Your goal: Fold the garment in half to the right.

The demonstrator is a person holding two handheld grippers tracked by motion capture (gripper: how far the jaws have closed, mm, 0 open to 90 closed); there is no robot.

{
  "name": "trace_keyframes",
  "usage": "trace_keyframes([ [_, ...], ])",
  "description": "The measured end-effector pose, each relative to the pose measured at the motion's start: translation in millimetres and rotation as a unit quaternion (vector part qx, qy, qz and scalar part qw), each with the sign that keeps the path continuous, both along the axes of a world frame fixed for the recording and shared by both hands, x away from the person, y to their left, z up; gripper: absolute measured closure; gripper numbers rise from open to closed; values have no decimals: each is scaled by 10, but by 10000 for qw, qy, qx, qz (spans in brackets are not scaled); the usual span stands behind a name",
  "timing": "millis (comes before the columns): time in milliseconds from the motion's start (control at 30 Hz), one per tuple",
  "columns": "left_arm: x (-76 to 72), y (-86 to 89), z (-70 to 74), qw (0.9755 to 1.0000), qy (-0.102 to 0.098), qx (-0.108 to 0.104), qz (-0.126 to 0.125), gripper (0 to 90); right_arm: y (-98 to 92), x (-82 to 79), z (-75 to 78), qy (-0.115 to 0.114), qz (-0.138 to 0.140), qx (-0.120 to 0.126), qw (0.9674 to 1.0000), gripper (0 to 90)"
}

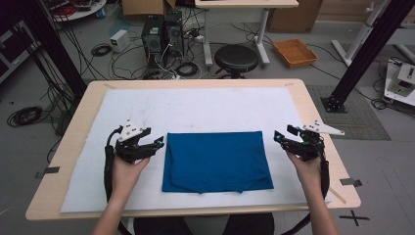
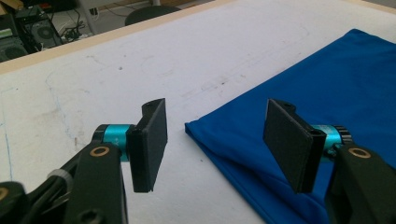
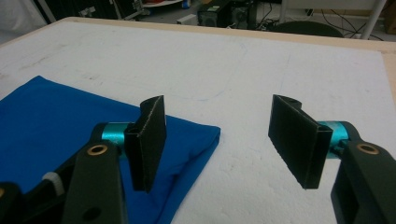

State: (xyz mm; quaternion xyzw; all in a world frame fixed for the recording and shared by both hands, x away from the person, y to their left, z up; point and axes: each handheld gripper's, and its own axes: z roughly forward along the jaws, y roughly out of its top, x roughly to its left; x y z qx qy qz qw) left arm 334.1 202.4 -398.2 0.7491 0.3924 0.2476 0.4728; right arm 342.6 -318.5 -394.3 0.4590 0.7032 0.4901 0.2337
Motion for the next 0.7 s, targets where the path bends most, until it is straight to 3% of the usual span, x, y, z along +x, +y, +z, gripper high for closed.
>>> trace_keyframes([
  [467, -6, 2, -12, 9984, 454, -326, -5, 400, -17, 2, -6, 10, -26, 0, 10000, 369],
  [700, -186, 16, -21, 9955, 767, -556, 13, 410, -48, -15, 8, -7, -60, 36, 10000, 370],
])
